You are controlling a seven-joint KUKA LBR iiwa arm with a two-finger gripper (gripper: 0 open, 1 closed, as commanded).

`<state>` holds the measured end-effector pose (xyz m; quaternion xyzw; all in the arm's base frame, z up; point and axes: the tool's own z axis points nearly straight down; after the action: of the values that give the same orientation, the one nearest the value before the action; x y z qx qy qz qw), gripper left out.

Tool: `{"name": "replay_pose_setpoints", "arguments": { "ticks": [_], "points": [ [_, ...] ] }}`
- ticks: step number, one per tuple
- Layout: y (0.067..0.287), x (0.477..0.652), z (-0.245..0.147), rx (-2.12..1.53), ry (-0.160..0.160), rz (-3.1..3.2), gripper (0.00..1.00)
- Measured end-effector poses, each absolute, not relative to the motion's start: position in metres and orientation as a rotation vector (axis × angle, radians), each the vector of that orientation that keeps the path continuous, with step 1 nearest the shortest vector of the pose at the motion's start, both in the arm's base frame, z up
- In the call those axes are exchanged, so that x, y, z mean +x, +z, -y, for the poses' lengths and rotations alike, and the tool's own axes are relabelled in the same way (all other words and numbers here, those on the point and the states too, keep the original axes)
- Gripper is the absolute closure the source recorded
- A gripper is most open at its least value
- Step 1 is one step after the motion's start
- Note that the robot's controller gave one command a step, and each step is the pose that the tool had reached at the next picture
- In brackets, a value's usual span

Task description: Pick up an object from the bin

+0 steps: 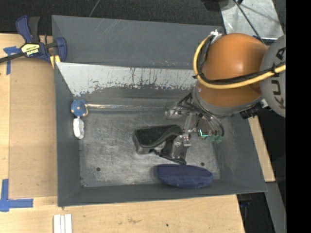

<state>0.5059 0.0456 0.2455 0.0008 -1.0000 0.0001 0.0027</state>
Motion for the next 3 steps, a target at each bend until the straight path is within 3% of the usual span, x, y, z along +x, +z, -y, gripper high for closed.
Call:
{"name": "replay_pose_setpoints", "arguments": {
  "ticks": [1,2,3],
  "points": [
    [0.149,0.541,-0.067,-0.021,0.000,3.137,0.00],
    [0.084,0.557,-0.040,0.228,-0.001,3.147,0.00],
    [0.086,0.558,-0.040,0.228,-0.002,3.150,1.00]
  ]
}}
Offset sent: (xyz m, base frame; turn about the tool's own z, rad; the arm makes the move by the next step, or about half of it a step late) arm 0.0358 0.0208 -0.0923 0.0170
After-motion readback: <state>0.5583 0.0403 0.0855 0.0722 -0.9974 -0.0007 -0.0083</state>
